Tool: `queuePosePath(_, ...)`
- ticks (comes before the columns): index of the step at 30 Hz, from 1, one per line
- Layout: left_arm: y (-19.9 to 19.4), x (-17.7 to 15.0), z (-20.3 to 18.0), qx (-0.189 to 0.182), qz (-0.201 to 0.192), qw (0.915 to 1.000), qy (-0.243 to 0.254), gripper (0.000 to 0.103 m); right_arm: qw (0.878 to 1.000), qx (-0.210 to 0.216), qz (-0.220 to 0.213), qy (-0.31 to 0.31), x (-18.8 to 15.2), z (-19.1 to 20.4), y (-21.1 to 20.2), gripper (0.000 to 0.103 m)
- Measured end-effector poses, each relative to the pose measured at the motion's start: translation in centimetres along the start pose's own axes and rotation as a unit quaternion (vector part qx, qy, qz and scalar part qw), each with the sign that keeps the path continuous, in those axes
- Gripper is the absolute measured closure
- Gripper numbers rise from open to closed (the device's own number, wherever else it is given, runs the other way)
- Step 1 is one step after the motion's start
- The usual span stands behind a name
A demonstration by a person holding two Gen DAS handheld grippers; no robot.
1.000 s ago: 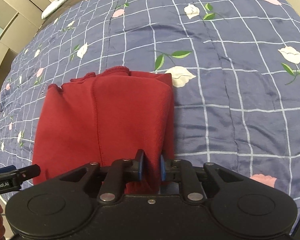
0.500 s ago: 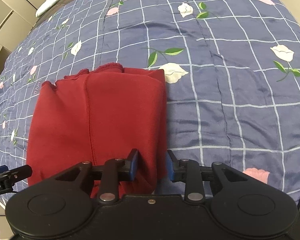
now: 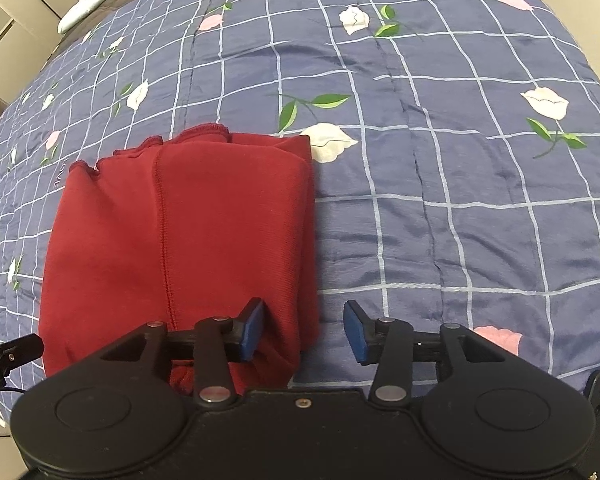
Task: Fold small clothes
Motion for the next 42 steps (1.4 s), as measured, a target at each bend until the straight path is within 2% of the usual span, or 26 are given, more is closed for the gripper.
queuePosePath(5,-0.1,0.0,0.0,0.0,0.0,1.0,-0.001,0.001,1.0,-0.001,-0.001,0.001,0.1,0.0,-0.3,0.048)
queuePosePath(12,-0.5,0.0,0.2,0.0,0.0,1.0,-0.002,0.001,1.0,0.011,-0.011,-0.007,0.9,0.8,-1.8,0.017)
queuePosePath(15,-0.9,0.2,0.0,0.002,-0.002,1.0,0.0,0.001,1.0,0.02,-0.016,-0.009,1.3,1.3,-2.4,0.007)
queuePosePath(18,-1.2,0.5,-0.1,0.002,-0.004,1.0,0.001,0.001,0.999,0.029,-0.017,-0.013,1.7,1.8,-3.0,0.001)
queuePosePath(21,-1.5,0.6,-0.2,0.002,-0.005,1.0,0.001,0.001,1.0,0.023,-0.005,-0.02,2.0,2.3,-3.3,0.001)
queuePosePath(29,-1.7,0.8,0.5,0.007,-0.001,1.0,-0.007,0.001,0.998,-0.03,0.019,-0.042,2.7,4.3,-5.1,0.001)
queuePosePath(33,-1.5,0.9,1.0,0.015,0.003,0.9999,-0.008,0.001,0.998,-0.049,0.009,-0.048,3.4,5.4,-6.0,0.001)
queuePosePath(42,-0.6,1.5,2.2,0.03,0.016,0.9991,-0.026,0.001,0.997,-0.041,-0.017,-0.065,5.2,7.3,-7.2,0.001)
Point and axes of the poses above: each gripper's, at about its wrist camera, not at the fingertips, and y roughly the way its jaws point, z to its left, x to its top, the point moved 6 cm from there along y, roughly the way its jaws point, and after that the axes turned 5 degrees about -y, right-handed, at the moved point
